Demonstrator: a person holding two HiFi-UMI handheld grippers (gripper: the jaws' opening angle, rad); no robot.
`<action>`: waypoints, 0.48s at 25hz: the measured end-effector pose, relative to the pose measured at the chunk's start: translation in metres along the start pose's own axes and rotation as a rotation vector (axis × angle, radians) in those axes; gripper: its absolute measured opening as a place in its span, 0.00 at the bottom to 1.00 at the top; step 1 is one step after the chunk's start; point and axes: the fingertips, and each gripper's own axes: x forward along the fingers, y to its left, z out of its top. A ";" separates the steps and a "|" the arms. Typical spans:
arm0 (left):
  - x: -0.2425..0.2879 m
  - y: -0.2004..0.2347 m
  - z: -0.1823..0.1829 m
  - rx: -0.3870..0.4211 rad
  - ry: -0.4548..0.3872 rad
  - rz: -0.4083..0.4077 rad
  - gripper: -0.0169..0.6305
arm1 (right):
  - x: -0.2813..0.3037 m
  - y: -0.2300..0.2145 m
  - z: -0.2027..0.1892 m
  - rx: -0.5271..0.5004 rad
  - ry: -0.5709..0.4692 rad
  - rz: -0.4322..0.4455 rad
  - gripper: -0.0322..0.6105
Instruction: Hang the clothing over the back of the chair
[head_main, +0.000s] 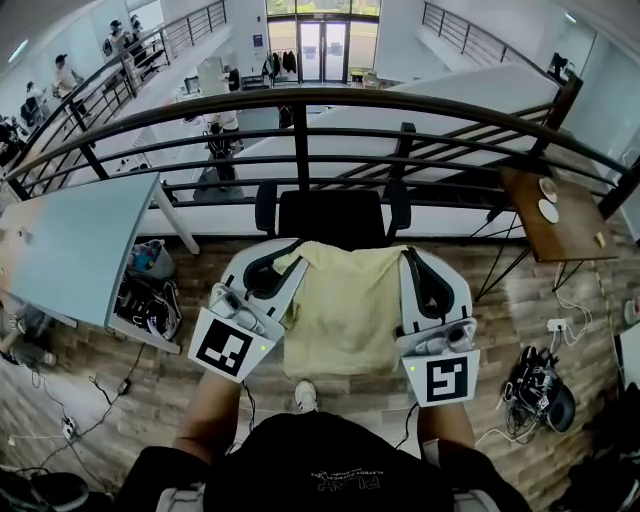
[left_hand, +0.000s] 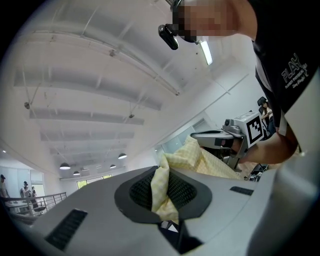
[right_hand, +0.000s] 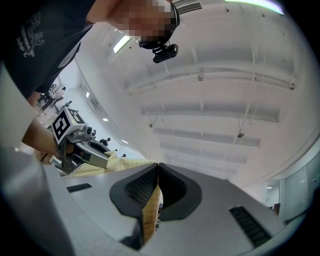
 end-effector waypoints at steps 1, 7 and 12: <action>0.001 0.002 0.000 0.000 0.001 -0.005 0.09 | 0.002 -0.001 -0.001 -0.002 0.006 0.003 0.09; 0.008 0.010 -0.005 0.040 0.011 -0.055 0.09 | 0.015 -0.004 -0.003 -0.008 0.014 0.009 0.09; 0.009 0.019 -0.011 0.045 0.002 -0.088 0.09 | 0.023 -0.003 -0.012 -0.037 0.048 0.007 0.08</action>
